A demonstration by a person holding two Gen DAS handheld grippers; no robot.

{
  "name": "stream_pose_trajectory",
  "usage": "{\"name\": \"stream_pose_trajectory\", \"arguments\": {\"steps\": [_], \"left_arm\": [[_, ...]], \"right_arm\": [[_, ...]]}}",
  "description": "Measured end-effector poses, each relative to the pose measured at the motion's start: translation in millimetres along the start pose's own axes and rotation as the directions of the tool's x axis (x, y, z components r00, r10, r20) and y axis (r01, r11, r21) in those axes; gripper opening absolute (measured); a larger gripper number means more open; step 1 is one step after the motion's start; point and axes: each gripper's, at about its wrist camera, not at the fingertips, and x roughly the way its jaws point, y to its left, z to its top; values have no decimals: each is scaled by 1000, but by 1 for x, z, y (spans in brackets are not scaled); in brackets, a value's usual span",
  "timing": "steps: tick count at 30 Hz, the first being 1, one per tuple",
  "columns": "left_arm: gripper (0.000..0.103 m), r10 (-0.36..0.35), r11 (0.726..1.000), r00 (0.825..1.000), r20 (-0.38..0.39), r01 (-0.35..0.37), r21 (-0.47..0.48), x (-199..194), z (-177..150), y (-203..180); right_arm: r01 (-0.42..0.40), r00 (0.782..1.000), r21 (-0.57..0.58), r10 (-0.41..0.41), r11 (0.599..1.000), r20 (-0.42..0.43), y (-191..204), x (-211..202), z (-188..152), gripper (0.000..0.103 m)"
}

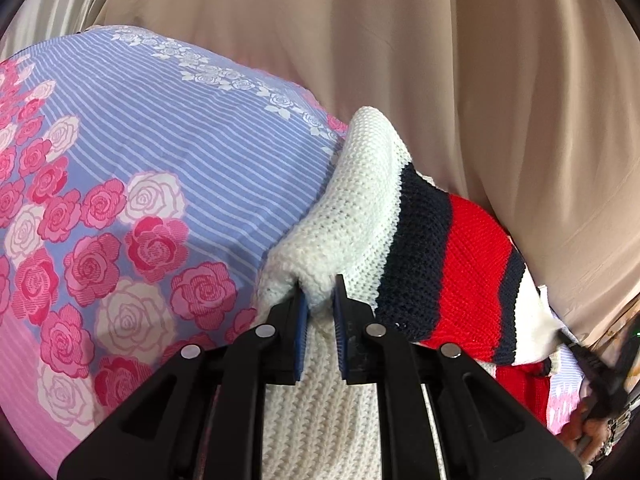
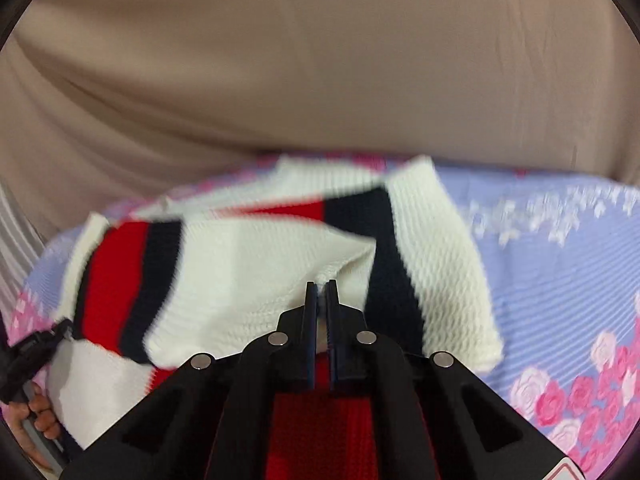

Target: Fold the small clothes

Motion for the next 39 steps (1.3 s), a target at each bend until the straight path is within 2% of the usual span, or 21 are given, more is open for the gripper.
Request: {"name": "stream_pose_trajectory", "arguments": {"steps": [2, 3, 6, 7, 9, 11, 12, 14, 15, 16, 18, 19, 25, 27, 29, 31, 33, 35, 36, 38, 39], "left_arm": [[12, 10, 1000, 1000, 1, -10, 6, 1, 0, -2], [12, 16, 1000, 1000, 0, -16, 12, 2, 0, -5], [12, 39, 999, 999, -5, -39, 30, 6, 2, -11], [12, 41, 998, 999, -15, -41, 38, 7, 3, -12], [12, 49, 997, 999, -19, -48, 54, 6, 4, -16], [15, 30, 998, 999, -38, -28, 56, -2, 5, -17], [19, 9, 999, 999, -44, -8, 40, -11, 6, -16], [37, -47, 999, 997, -59, 48, 6, -41, 4, -9], [51, -69, 998, 996, -64, 69, 5, -55, 2, -5], [58, -88, 996, 994, -69, 89, 7, -72, -1, -1], [82, -104, 994, 991, -80, 106, 24, -110, -14, 10], [87, -96, 994, 991, -97, 100, 37, -127, -23, 17], [88, -26, 996, 979, -201, 42, 75, -182, -88, 52], [88, -50, 997, 971, -232, 61, 40, -188, -108, 57], [88, -118, 992, 957, -264, 124, 3, -187, -124, 54], [93, -161, 986, 946, -281, 166, -5, -181, -133, 46], [94, -169, 984, 951, -260, 178, 9, -177, -136, 34], [94, -250, 968, 922, -297, 249, -42, -167, -139, 27], [94, -273, 962, 914, -301, 264, -71, -163, -139, 26], [88, -273, 962, 921, -278, 260, -85, -160, -135, 26], [74, -272, 962, 922, -276, 258, -86, -159, -135, 25]], "right_arm": [[-4, 997, 3, 4, 1000, 71, -5, -19, 6, 3], [23, 998, 7, -23, 1000, 64, -12, -14, 5, 3], [115, 986, 27, -111, 993, -127, -42, 39, -21, 0], [88, 992, 35, -85, 995, -91, -46, 34, -24, 0], [57, 991, 80, -47, 995, -121, -49, 16, -20, 1], [31, 995, 102, -21, 994, -94, -52, -14, -19, 9], [29, 997, 98, -23, 995, -68, -51, -37, -23, 12], [41, 998, 92, -37, 995, -44, -55, -80, -37, 41], [41, 999, 88, -38, 995, -32, -62, -106, -50, 47], [41, 999, 78, -39, 996, -28, -63, -128, -65, 55], [49, 998, 48, -48, 998, -39, -71, -169, -100, 59], [48, 998, 42, -46, 998, -48, -74, -182, -115, 63], [42, 992, 118, -26, 992, -127, -98, -235, -224, 71], [14, 989, 164, 11, 986, -147, -97, -235, -245, 73], [-44, 984, 204, 78, 978, -161, -92, -233, -262, 73], [-96, 977, 235, 138, 967, -166, -84, -227, -270, 73], [-151, 964, 268, 202, 951, -172, -76, -215, -268, 73], [-205, 950, 304, 265, 930, -169, -67, -204, -266, 74], [-228, 944, 313, 288, 922, -161, -60, -198, -263, 75], [-230, 949, 293, 281, 928, -143, -49, -193, -257, 76], [-224, 952, 280, 272, 934, -143, -42, -189, -253, 76]]}}
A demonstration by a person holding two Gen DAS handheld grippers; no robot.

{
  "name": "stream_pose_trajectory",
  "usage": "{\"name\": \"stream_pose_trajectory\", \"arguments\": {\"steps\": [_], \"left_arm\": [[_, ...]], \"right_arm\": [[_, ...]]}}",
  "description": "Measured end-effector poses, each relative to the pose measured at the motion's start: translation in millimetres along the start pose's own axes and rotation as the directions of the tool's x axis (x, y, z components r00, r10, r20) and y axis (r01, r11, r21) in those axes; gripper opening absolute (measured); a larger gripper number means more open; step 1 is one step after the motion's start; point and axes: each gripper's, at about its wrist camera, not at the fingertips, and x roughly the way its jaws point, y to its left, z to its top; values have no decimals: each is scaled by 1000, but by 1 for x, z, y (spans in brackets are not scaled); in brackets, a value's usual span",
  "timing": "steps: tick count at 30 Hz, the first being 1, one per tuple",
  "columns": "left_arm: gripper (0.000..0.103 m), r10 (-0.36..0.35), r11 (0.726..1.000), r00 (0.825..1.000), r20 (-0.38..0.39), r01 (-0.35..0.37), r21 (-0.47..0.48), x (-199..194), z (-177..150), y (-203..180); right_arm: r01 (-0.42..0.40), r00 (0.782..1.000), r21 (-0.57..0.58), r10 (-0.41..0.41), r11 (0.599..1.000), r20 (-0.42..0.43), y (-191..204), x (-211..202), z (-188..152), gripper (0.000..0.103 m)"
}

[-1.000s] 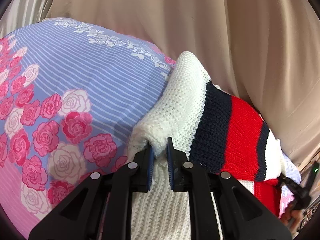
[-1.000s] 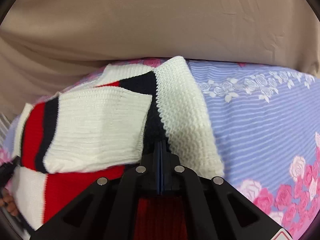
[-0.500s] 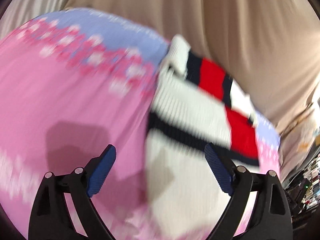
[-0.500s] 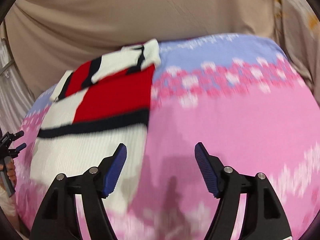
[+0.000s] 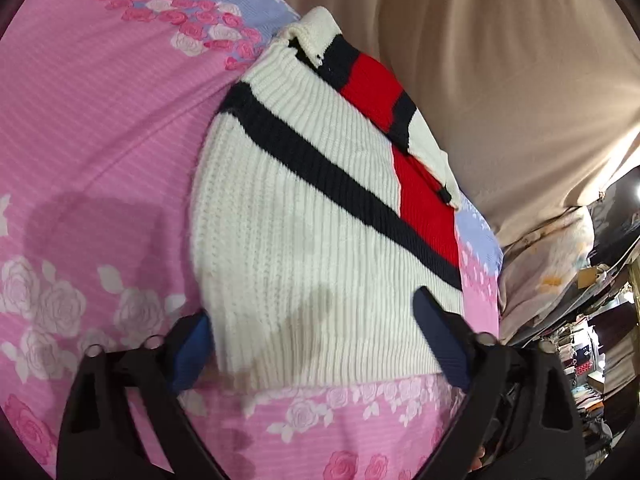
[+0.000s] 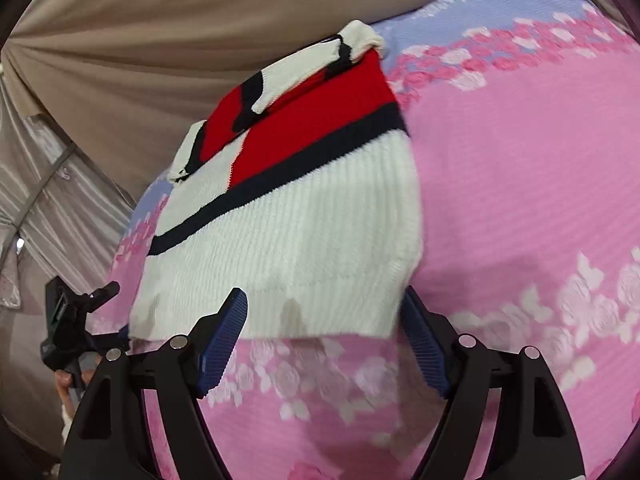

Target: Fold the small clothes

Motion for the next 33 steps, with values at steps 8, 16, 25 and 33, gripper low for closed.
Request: {"name": "stream_pose_trajectory", "arguments": {"steps": [8, 16, 25, 33], "left_arm": [[7, 39, 997, 997, 73, -43, 59, -26, 8, -15], [5, -52, 966, 990, 134, 15, 260, -114, -37, -45], [6, -322, 841, 911, 258, 150, 520, -261, -127, -85], [6, -330, 856, 871, 364, 113, 505, -268, -77, -109]], "right_arm": [[46, 997, 36, -48, 998, 56, 18, 7, 16, 6], [-28, 966, -77, 46, 997, 256, 30, -102, -19, 4], [-114, 881, -383, 271, 917, 387, 66, -254, -103, 4], [-189, 748, -426, 411, 885, 522, 83, -279, -59, 5]]}}
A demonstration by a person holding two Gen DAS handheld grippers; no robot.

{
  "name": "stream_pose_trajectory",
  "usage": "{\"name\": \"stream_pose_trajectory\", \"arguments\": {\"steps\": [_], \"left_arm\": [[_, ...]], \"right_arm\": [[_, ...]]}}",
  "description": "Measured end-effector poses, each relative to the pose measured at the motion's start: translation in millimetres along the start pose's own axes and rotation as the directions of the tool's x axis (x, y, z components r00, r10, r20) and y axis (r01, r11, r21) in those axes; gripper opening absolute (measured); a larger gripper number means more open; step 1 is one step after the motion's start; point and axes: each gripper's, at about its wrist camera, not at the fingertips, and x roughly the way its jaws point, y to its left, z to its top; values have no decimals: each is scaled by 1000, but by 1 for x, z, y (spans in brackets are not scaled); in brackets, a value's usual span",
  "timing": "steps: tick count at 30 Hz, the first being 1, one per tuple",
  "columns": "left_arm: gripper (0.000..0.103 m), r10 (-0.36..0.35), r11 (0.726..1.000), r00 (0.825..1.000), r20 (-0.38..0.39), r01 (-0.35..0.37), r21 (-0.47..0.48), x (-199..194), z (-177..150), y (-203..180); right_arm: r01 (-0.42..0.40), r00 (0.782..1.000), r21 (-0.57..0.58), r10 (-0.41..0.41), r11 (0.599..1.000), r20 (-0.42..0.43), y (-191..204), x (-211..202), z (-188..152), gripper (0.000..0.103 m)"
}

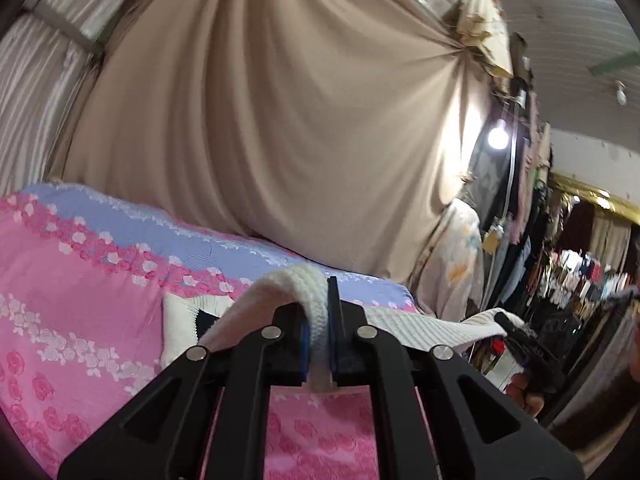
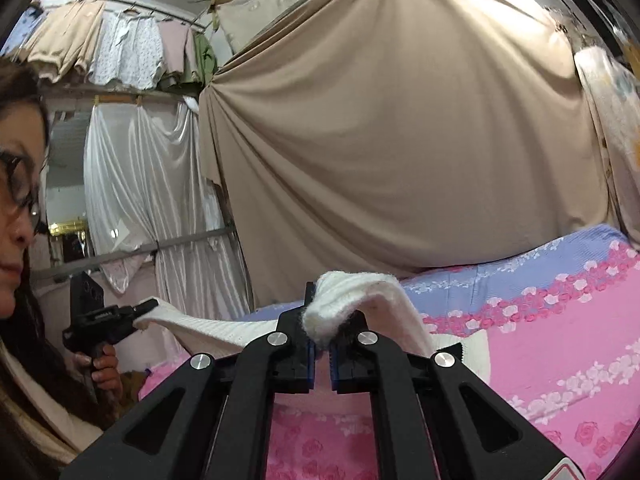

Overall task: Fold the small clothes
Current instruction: 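Grasp the hem with both grippers and fold it up over the collar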

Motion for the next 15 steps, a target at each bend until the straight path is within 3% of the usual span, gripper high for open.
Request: {"name": "stream_pose_trajectory", "arguments": {"steps": [4, 7, 10, 12, 15], "left_arm": [[6, 97, 992, 984, -151, -109, -68, 87, 6, 46], [6, 167, 973, 948, -272, -203, -112, 151, -8, 85], [6, 213, 948, 911, -353, -279, -150, 197, -27, 116], [6, 257, 932, 889, -380, -332, -147, 219, -37, 130], [6, 269, 916, 869, -415, -364, -168, 245, -48, 147]], "right_arm": [[83, 993, 154, -68, 985, -99, -61, 81, -4, 5], [164, 975, 268, -114, 949, -193, -103, 130, -17, 5], [248, 953, 307, -174, 919, -249, -127, 165, -34, 5], [279, 941, 347, -183, 895, -285, -145, 183, -43, 4], [350, 914, 370, -228, 861, -334, -168, 206, -54, 4]]}}
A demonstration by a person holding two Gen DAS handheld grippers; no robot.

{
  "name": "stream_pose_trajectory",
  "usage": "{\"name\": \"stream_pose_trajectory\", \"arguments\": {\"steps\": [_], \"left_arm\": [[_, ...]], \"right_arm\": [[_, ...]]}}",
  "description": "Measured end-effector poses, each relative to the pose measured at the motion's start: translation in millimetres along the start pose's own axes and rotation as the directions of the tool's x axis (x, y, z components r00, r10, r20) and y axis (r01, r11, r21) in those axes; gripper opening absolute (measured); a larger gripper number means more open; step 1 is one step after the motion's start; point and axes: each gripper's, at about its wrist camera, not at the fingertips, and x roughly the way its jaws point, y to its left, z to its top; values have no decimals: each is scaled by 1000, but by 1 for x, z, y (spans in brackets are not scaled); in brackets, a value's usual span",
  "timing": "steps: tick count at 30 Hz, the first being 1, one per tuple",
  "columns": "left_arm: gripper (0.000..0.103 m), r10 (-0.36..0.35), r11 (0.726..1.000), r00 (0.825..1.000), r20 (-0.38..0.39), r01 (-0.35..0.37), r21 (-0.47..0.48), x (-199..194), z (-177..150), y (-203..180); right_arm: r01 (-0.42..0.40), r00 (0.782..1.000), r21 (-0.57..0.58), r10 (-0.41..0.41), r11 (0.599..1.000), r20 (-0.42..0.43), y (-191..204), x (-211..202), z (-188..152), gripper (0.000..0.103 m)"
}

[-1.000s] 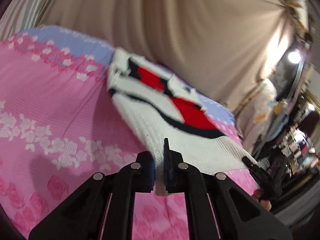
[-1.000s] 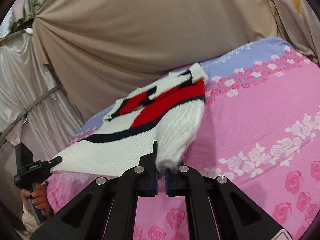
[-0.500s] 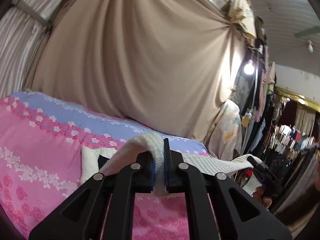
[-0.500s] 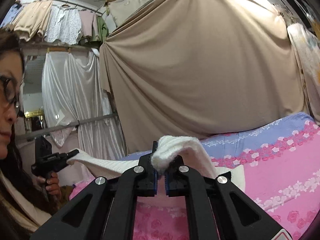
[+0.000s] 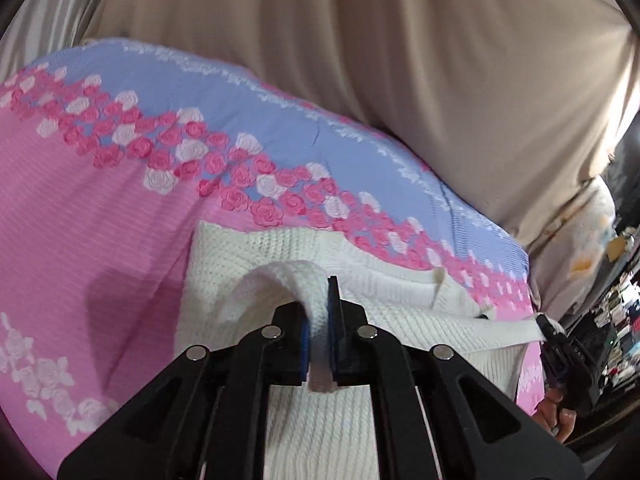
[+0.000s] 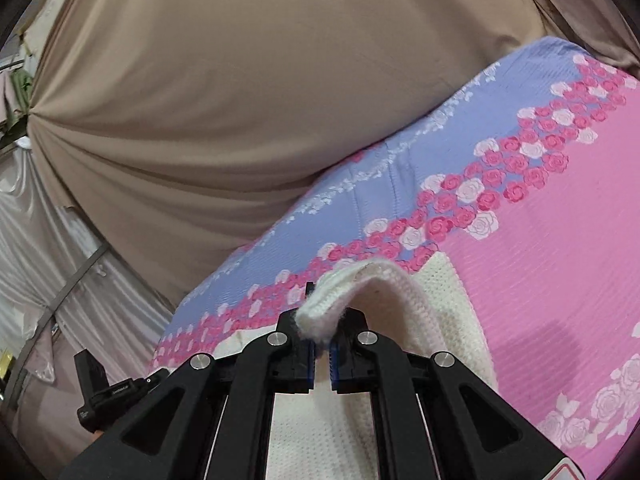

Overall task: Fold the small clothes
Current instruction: 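Grasp the hem with both grippers and fold it up over the collar, then release the folded hem with both grippers and pull them back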

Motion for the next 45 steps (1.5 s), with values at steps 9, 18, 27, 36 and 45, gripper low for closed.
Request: {"name": "stream_pose_trajectory", "arguments": {"steps": [9, 18, 27, 36, 45], "left_arm": [[9, 27, 996, 998, -53, -32, -88, 52, -1, 28], [68, 3, 1000, 997, 83, -4, 5, -38, -27, 3], [65, 152, 883, 987, -54, -111, 457, -26, -130, -93], [64, 357, 859, 932, -63, -301, 415, -43, -147, -19], [84, 297, 888, 950, 94, -311, 340, -90, -73, -30]], "right_arm": [[183, 977, -2, -182, 983, -111, -32, 71, -11, 4], [306, 952, -265, -291, 914, 96, 27, -22, -34, 60], [-75, 949, -532, -103, 843, -298, 131, -7, -173, 40], [148, 897, -473, -320, 869, -306, 39, -45, -163, 25], [417, 872, -375, -481, 828, -92, 9, -89, -83, 45]]}}
